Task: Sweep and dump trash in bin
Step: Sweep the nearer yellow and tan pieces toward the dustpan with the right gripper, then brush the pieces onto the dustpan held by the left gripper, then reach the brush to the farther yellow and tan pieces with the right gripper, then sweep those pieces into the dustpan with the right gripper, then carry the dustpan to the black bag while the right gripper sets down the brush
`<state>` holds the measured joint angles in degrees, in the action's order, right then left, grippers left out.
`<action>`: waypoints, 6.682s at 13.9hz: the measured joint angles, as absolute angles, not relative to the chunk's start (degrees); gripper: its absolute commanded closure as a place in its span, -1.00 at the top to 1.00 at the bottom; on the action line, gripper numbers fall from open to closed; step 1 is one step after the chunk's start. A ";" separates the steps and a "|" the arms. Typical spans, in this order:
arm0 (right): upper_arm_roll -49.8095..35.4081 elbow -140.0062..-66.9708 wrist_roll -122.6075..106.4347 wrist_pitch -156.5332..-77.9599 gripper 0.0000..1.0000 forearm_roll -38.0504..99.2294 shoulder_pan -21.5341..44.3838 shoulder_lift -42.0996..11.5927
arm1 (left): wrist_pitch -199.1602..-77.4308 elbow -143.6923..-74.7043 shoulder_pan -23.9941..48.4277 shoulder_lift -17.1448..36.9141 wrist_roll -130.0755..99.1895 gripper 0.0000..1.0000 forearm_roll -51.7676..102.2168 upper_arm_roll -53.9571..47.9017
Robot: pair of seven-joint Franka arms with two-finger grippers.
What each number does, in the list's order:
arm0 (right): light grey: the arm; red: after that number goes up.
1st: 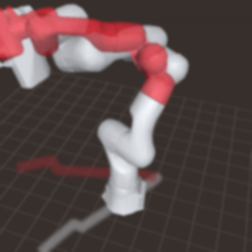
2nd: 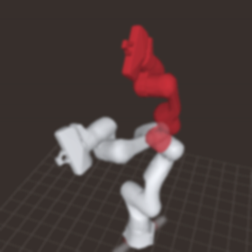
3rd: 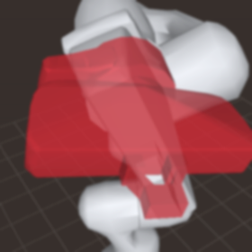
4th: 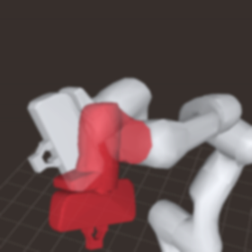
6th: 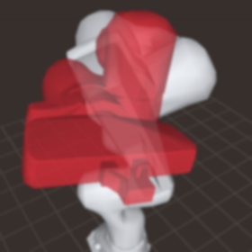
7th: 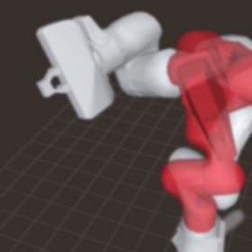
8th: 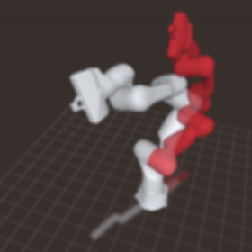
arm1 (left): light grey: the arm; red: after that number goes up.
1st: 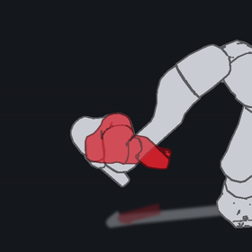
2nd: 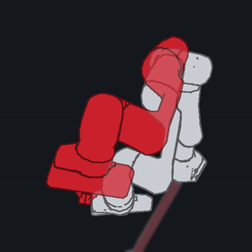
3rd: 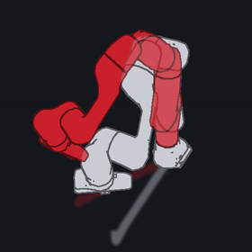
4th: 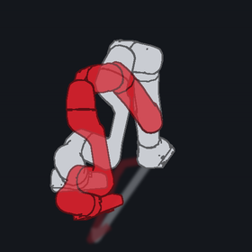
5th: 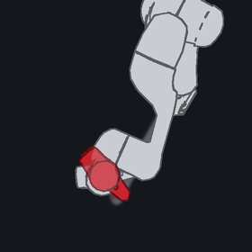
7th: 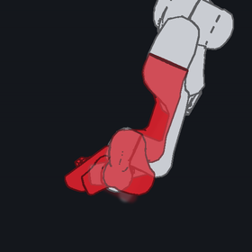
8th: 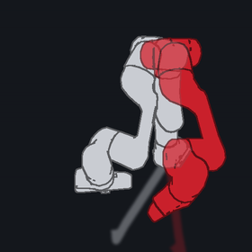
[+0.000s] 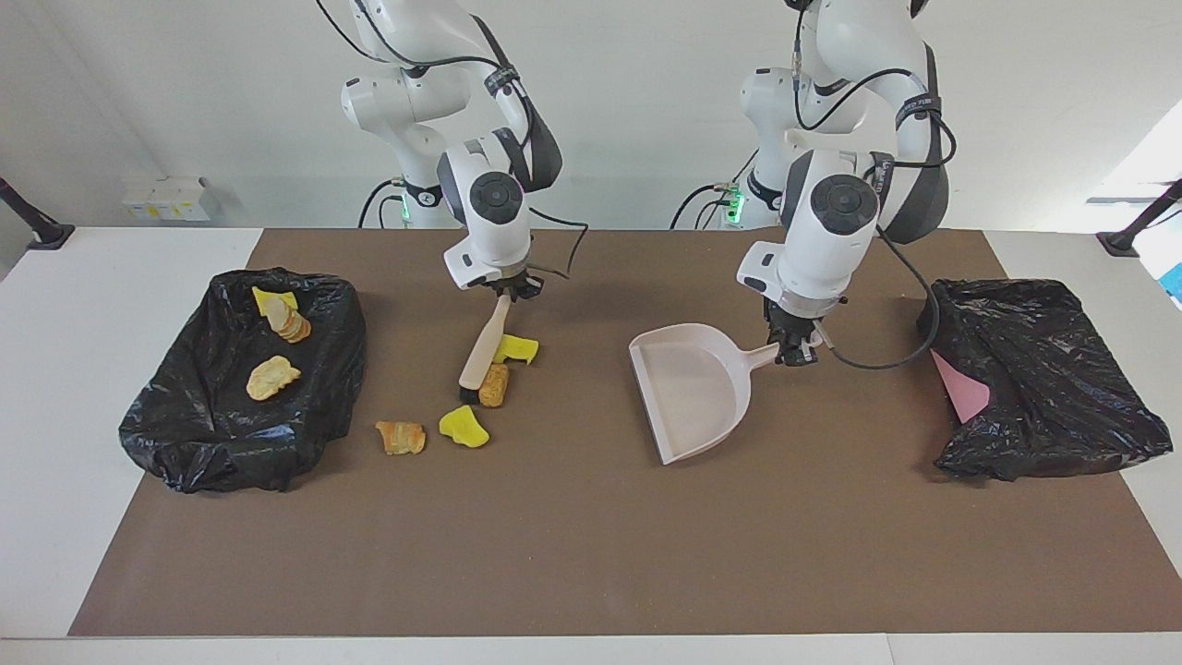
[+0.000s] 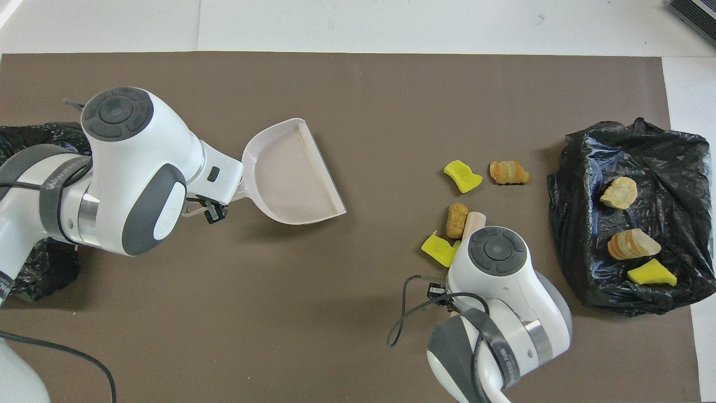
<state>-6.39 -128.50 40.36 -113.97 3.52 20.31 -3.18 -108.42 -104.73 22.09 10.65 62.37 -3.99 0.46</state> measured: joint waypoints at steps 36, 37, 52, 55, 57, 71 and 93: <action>-6.04 -104.45 26.44 -93.71 -1.00 -16.88 14.30 -13.76 | -127.39 -120.65 27.41 6.00 48.47 -1.00 2.35 0.61; -6.02 -102.55 25.83 -92.38 -1.00 -17.86 13.23 -14.73 | -127.38 -120.41 27.42 6.04 48.43 -1.00 2.38 0.57; -6.04 -103.94 15.30 -95.51 -1.00 -22.87 5.03 -19.40 | -120.77 -118.52 31.90 6.18 39.28 -1.00 -2.71 0.03; -6.49 -104.08 10.84 -95.53 -1.00 -22.71 5.31 -19.38 | -120.77 -118.52 31.90 6.18 39.28 -1.00 -2.73 0.03; -6.97 -104.39 10.41 -95.54 -1.00 -21.47 7.08 -19.39 | -120.77 -118.52 31.90 6.18 39.28 -1.00 -2.75 0.03; -7.54 -104.48 7.51 -96.69 -1.00 -2.51 25.43 -17.67 | -120.76 -118.70 31.92 6.15 39.39 -1.00 -3.01 0.03; -7.52 -120.05 37.21 -98.86 -1.00 14.28 35.42 -3.68 | -121.84 -117.04 17.25 5.04 60.13 -1.00 -2.07 1.03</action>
<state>-7.52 -120.05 37.21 -98.86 14.28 35.42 -3.68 -121.84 -117.04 17.25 5.04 60.13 -2.07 1.03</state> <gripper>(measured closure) 0.740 0.692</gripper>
